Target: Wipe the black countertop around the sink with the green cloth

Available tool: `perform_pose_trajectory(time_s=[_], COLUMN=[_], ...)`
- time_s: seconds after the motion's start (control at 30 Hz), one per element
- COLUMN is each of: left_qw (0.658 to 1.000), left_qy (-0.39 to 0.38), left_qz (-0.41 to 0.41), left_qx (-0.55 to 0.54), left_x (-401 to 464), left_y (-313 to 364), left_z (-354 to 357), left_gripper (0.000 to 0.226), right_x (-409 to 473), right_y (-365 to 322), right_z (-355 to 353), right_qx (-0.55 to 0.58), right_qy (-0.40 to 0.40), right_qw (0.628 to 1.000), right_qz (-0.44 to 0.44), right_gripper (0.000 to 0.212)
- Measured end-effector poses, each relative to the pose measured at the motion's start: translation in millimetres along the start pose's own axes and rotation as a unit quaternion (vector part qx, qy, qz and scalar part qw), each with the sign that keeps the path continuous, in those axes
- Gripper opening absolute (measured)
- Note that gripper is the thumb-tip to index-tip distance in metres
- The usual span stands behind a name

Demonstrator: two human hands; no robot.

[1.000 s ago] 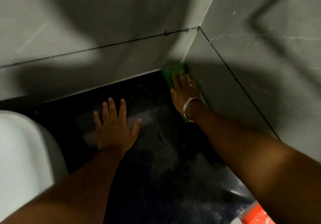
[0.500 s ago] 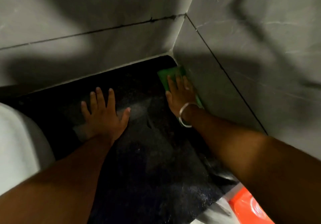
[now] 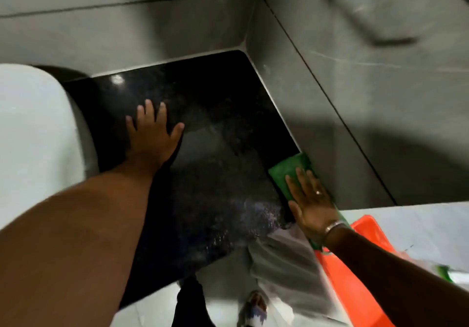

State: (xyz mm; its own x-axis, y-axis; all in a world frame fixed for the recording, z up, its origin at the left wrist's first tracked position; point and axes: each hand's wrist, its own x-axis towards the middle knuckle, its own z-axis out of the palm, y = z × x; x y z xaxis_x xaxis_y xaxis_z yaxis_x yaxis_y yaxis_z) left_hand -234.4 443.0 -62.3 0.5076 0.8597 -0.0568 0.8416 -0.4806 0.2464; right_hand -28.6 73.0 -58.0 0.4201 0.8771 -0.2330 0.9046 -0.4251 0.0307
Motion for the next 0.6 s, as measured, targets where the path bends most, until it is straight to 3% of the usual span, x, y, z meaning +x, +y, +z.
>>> perform_pose_trajectory(time_s=[0.13, 0.3, 0.4, 0.5, 0.6], left_qw=[0.999, 0.996, 0.997, 0.997, 0.997], left_qy=[0.023, 0.045, 0.039, 0.028, 0.025], left_qz=[-0.025, -0.070, -0.054, -0.066, -0.066], left_qx=[0.020, 0.035, 0.033, 0.033, 0.041], left_x=[-100, -152, -153, -151, -147], left_y=[-22, -48, -56, -57, -56], left_z=[8, 7, 5, 8, 10], left_gripper=[0.067, 0.064, 0.061, 0.060, 0.060], right_x=[8, -21, -7, 25, 34], right_y=[-50, -174, -121, -32, -21], right_z=[0, 2, 10, 14, 10], right_qx=[0.034, 0.064, 0.022, -0.003, 0.025], right_qy=[0.046, 0.021, 0.034, 0.071, 0.085], right_qw=[0.995, 0.989, 0.984, 0.997, 0.994], right_qz=[0.087, -0.130, -0.176, -0.040, 0.067], right_gripper=[0.065, 0.066, 0.064, 0.064, 0.068])
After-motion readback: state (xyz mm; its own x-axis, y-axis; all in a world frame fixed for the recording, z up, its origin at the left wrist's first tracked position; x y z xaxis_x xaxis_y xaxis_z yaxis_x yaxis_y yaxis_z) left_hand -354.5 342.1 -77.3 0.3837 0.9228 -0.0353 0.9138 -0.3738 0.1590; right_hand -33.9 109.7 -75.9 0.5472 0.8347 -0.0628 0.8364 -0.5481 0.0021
